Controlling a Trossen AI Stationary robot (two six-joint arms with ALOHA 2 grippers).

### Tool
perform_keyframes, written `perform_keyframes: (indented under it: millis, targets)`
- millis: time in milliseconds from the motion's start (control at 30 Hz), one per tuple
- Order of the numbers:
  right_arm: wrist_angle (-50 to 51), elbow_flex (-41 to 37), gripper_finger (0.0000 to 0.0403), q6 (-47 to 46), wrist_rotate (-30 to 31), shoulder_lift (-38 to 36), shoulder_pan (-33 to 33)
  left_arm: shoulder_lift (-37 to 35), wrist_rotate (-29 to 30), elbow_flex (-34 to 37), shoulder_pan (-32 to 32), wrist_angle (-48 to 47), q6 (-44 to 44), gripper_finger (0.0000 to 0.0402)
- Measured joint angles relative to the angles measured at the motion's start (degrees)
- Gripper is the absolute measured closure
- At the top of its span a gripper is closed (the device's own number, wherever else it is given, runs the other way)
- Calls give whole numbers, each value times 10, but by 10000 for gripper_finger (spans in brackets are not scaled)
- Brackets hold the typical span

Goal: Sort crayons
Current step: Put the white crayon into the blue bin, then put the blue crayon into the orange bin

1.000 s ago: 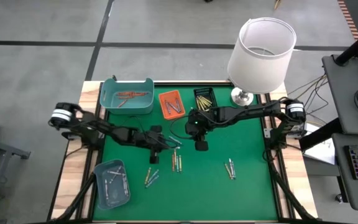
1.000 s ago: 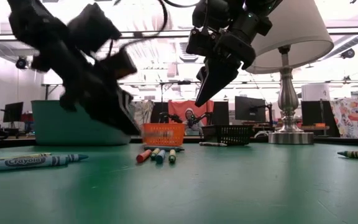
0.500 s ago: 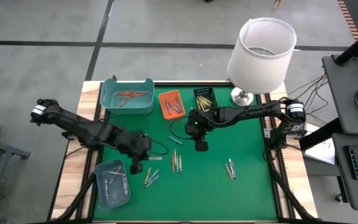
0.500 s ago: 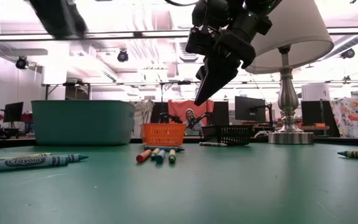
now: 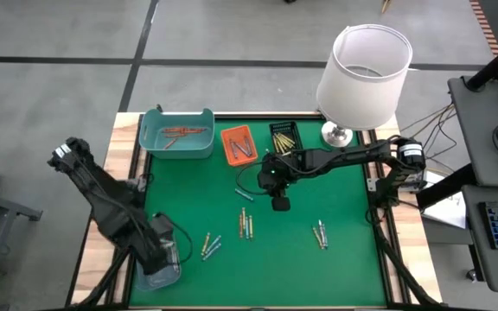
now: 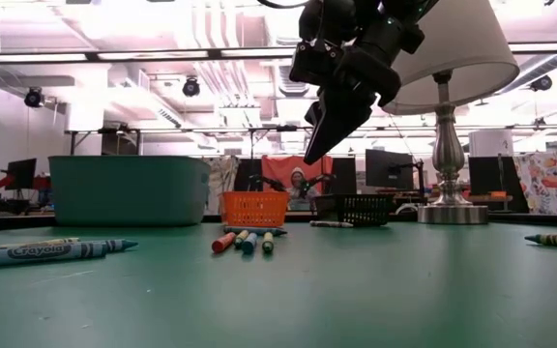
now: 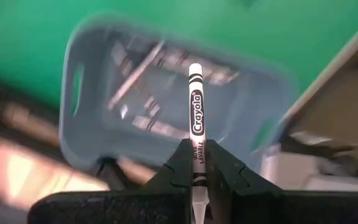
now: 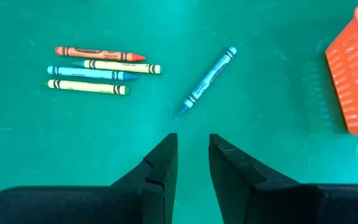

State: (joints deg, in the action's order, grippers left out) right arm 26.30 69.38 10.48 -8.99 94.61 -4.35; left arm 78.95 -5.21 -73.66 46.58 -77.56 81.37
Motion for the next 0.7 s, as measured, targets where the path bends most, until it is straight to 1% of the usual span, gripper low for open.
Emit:
perform_keyframes:
  millis: [133, 200, 300, 367, 467, 600, 633, 700]
  targets:
    - [0, 0, 325, 0, 0, 0, 11, 26, -71, 55, 25, 14, 67, 401]
    - [0, 0, 326, -1, 0, 0, 19, 42, -100, 78, 30, 10, 80, 395]
    - [0, 0, 323, -8, 0, 0, 31, 66, -111, 95, 30, 12, 71, 375]
    - [5, 0, 322, -18, 0, 0, 40, 81, -102, 96, 30, 15, 52, 357]
    - [33, 0, 322, -43, 0, 0, 53, 101, -74, 92, 31, 13, 34, 331]
    - [83, 0, 328, -129, 0, 0, 72, 121, -39, 68, 30, 13, 8, 305]
    - [95, 0, 330, -158, 0, -1, 77, 125, -17, 55, 29, 15, -4, 301]
    - [115, 0, 334, -211, 0, -4, 87, 130, 63, 25, 27, 15, -39, 296]
